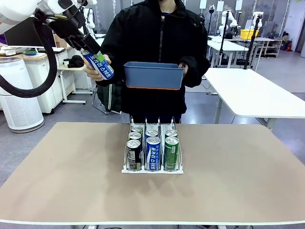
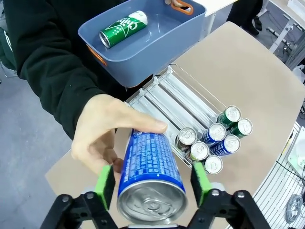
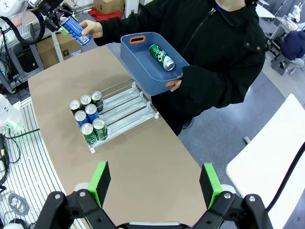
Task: Fill the beverage cans into the dispenser.
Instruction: Pick up the Ionic drink handed by the human, then place the picked Ionic drink in the line of the Automatic Can Dispenser with the same cans.
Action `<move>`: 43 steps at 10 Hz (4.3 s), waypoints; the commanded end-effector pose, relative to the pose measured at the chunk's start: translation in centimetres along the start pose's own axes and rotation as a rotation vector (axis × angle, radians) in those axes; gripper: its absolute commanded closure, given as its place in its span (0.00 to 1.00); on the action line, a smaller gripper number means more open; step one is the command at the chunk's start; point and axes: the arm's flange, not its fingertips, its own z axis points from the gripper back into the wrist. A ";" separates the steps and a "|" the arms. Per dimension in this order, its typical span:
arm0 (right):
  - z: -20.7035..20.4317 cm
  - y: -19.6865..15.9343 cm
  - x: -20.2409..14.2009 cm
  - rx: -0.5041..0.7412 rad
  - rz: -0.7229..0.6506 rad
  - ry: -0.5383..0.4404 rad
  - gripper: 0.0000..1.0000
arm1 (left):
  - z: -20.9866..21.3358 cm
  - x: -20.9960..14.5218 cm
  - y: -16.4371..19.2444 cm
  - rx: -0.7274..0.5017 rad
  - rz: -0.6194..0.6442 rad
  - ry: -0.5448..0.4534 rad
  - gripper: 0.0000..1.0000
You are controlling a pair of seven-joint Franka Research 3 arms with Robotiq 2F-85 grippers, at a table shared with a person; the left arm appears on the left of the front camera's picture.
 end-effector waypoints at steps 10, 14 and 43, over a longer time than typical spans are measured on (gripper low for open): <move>0.0 0.1 0.0 0.002 0.001 -0.001 0.00 | -0.1 -0.5 0.4 0.098 -0.021 0.017 1.00; 0.0 0.1 0.0 0.002 0.001 -0.001 0.00 | -0.1 0.1 0.5 0.063 -0.033 0.008 0.62; 0.0 0.1 0.0 0.002 0.001 -0.001 0.00 | -2.3 -0.9 -15.0 -0.007 -0.008 0.205 0.43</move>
